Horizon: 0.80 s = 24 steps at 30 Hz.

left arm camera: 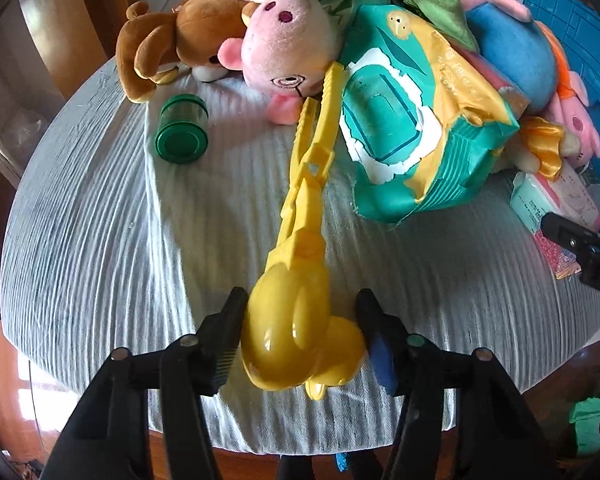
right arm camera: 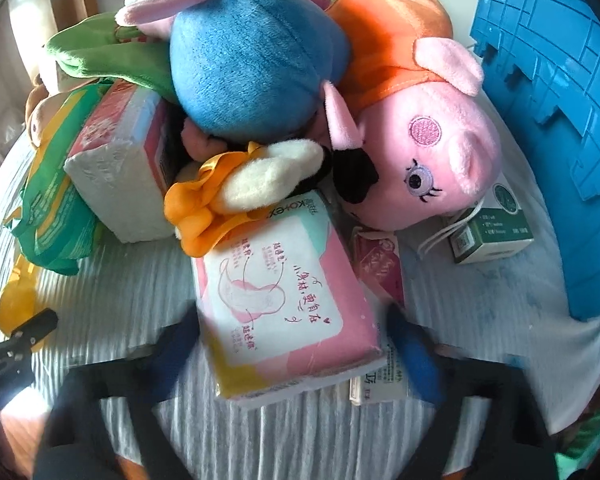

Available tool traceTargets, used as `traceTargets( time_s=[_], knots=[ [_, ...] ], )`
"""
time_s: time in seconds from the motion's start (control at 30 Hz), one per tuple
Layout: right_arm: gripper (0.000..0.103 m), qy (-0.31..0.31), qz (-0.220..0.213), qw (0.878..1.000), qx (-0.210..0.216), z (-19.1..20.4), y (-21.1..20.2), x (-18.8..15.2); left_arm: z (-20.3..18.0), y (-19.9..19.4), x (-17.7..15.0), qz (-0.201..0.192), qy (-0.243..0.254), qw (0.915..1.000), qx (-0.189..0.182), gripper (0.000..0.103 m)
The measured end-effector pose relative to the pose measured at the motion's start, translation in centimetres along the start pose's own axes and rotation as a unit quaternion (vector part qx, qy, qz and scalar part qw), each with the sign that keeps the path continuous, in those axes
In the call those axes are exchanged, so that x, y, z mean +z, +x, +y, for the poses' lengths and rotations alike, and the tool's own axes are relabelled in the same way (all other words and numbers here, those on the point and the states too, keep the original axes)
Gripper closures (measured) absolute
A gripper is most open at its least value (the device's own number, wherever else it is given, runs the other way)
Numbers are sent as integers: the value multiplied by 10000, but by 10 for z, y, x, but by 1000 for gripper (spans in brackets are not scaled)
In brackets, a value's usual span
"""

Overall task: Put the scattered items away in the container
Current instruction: 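Lift both held items and carry them over the blue crate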

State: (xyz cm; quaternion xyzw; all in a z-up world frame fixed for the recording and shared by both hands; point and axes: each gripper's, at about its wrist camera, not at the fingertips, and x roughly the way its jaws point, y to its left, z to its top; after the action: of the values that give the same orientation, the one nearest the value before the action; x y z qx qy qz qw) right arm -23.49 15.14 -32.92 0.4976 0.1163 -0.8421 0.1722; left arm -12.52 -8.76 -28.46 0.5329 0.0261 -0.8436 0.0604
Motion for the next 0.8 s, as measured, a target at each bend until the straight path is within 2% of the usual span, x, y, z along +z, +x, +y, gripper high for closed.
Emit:
traceTargets(
  time_s=[0.1, 0.17, 0.27, 0.33, 0.47, 0.53, 0.6, 0.63, 0.73, 0.8],
  knots=[
    [29, -176, -8, 9998, -115, 8, -4, -3, -12, -3, -7, -61, 1, 9999, 141, 49],
    [30, -194, 9, 9998, -55, 10, -9, -7, -15, -11, -14, -179, -28, 9997, 170, 49],
    [30, -204, 44, 9998, 53, 11, -19, -15, -39, -24, -31, -420, -20, 9987, 271, 49],
    [30, -233, 14, 9997, 102, 11, -26, -19, -40, -33, -15, -599, 2, 9975, 366, 49],
    [31, -322, -146, 9991, 214, 12, -49, -25, -21, -43, -5, -873, -131, 9948, 506, 49],
    [31, -365, -272, 9987, 241, 25, -51, -22, -20, -50, -6, -1031, -190, 9930, 546, 49],
    [31, -402, -441, 9979, 237, 9, -69, -28, -21, -67, -1, -1218, -235, 9906, 579, 49],
    [31, -407, -523, 9975, 238, 16, -82, -32, -12, -63, 7, -1313, -258, 9893, 589, 49],
    [31, -392, -757, 9961, 240, -15, -86, 6, -6, -73, 17, -1524, -240, 9863, 578, 49],
    [31, -365, -899, 9952, 161, -7, -87, 16, -4, -80, 24, -1630, -196, 9848, 563, 49]
  ],
)
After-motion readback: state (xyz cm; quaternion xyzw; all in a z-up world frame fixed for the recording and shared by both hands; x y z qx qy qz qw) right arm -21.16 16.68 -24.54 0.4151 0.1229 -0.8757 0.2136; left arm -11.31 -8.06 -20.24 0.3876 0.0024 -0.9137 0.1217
